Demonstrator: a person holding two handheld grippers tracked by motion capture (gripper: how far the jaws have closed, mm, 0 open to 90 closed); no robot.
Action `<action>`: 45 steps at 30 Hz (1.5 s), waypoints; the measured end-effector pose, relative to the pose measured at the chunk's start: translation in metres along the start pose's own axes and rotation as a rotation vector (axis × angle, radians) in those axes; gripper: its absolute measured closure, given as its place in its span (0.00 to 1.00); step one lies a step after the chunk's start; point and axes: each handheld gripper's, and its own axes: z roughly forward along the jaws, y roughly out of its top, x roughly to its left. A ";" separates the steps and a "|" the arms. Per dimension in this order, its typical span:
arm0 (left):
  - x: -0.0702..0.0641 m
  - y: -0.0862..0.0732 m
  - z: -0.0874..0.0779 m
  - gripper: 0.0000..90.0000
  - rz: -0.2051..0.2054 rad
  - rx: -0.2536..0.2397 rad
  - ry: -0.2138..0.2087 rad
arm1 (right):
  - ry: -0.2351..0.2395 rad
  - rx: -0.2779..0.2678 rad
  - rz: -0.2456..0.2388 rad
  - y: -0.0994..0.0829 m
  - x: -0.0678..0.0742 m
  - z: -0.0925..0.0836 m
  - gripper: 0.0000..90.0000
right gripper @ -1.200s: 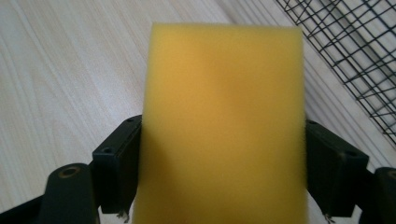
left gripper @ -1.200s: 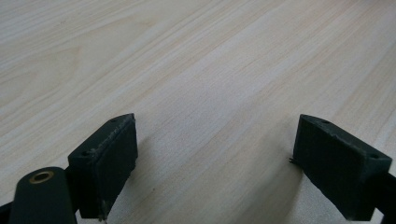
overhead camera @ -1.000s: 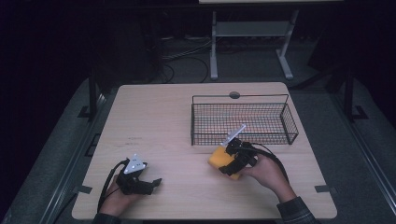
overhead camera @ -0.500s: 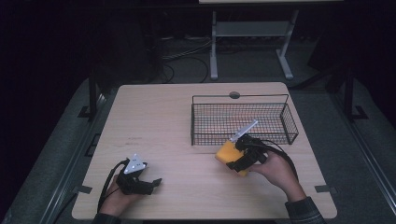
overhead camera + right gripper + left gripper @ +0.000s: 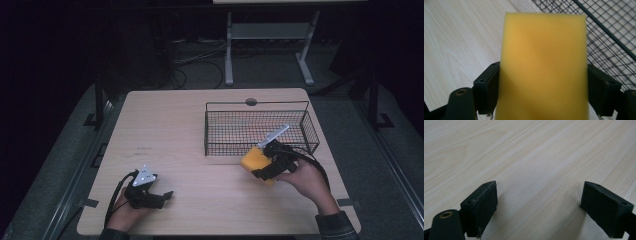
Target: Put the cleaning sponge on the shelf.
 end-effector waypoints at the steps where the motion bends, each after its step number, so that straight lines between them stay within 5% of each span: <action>1: 0.000 0.000 0.000 0.14 0.001 0.000 0.000 | -0.003 0.001 0.005 -0.001 -0.001 -0.002 0.25; 28: 0.000 0.000 0.000 0.14 -0.004 -0.001 -0.001 | -0.087 -0.028 0.086 -0.006 -0.042 -0.039 0.25; 45: 0.000 0.000 0.000 0.14 -0.003 0.000 0.000 | -0.146 -0.019 0.152 -0.001 -0.081 -0.051 0.25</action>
